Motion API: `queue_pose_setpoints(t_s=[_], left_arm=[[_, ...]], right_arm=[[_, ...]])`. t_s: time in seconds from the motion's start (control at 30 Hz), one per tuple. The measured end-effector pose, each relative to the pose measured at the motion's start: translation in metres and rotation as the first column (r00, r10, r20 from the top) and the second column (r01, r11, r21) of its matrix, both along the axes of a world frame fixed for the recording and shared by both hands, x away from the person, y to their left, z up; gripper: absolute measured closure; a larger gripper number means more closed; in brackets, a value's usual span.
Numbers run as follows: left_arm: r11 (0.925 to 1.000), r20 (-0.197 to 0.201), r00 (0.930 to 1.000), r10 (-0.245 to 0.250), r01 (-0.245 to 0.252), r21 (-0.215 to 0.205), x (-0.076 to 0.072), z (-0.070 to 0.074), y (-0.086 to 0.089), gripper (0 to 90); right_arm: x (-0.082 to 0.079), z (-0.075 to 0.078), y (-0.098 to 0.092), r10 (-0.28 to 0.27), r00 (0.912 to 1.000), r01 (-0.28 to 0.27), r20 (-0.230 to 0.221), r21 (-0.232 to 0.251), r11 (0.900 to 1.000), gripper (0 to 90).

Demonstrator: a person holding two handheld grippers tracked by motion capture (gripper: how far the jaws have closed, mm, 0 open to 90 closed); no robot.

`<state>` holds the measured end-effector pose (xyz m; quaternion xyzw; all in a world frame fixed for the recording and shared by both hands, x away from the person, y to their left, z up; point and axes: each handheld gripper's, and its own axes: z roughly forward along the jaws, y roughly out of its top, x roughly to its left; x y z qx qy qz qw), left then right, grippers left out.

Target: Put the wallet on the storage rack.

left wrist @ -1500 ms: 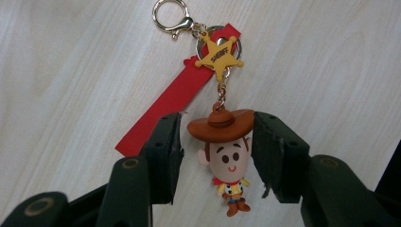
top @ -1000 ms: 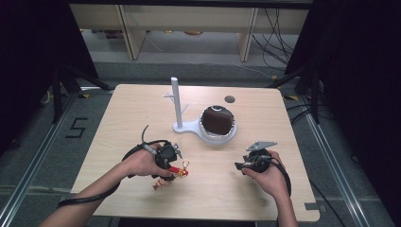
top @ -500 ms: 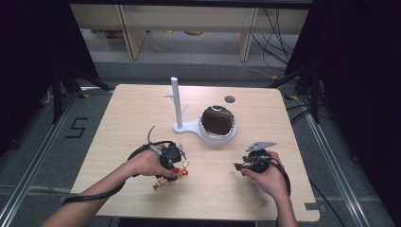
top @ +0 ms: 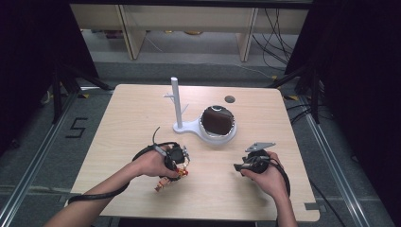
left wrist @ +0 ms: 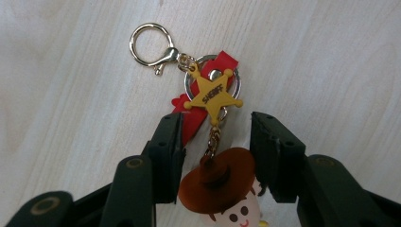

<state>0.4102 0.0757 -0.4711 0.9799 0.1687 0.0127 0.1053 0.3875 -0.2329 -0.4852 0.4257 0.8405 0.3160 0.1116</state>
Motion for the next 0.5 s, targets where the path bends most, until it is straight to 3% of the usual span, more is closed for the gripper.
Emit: queue_pose_setpoints(t_s=[0.5], left_arm=[[0.9994,0.014,0.9996,-0.026,0.026,0.022,0.0007,-0.0038,-0.0056,56.8]], right_arm=[[-0.0005,-0.002,0.0014,-0.008,0.9998,0.008,-0.02,0.012,1.0,49.8]])
